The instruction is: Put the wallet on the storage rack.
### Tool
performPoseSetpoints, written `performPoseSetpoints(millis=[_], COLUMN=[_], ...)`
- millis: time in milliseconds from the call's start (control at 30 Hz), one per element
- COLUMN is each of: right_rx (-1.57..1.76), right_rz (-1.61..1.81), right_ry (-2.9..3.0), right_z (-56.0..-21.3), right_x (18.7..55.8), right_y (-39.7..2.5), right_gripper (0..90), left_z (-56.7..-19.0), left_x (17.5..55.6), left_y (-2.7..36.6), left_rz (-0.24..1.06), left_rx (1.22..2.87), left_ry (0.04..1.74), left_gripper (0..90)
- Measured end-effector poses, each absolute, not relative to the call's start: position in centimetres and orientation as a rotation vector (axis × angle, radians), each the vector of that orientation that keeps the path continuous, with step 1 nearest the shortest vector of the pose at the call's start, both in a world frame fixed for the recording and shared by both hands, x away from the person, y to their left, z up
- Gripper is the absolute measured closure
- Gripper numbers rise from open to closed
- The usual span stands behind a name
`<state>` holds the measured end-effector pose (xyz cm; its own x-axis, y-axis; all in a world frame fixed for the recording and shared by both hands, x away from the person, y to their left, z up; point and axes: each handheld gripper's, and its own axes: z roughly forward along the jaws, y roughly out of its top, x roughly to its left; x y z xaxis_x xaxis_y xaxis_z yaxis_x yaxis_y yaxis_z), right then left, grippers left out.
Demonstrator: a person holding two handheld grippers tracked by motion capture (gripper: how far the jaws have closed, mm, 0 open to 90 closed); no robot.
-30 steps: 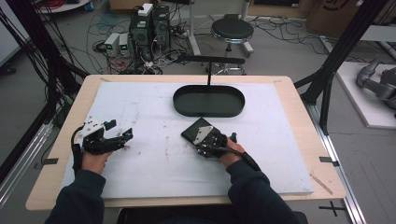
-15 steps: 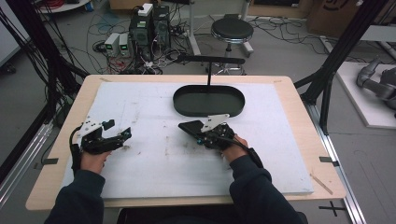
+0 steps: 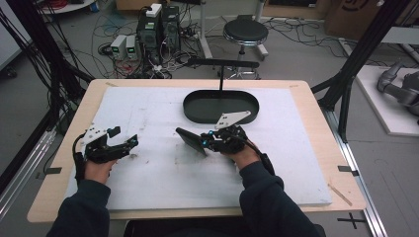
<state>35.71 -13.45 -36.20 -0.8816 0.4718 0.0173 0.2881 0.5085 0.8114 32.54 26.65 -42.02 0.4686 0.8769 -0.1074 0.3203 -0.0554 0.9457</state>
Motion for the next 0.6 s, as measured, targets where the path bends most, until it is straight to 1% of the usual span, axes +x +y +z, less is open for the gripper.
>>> performPoseSetpoints(millis=[333, 533, 600], right_rx=[0.7, 0.843, 0.856], right_rz=[1.205, 1.251, 1.271], right_ry=[2.437, 2.436, 2.442], right_z=[-36.5, -37.2, -37.2], right_x=[36.8, 38.7, 38.8], right_y=[-15.1, -16.4, -16.5], right_gripper=[80.3, 79.3, 78.7], left_z=[-42.0, -42.1, -42.1], left_x=[32.5, 32.6, 32.6], left_y=[26.7, 26.6, 26.6], left_rz=[0.631, 0.632, 0.632], left_rx=[1.62, 1.622, 1.625], left_ry=[1.062, 1.064, 1.063], left_gripper=[21.0, 21.0, 21.0])
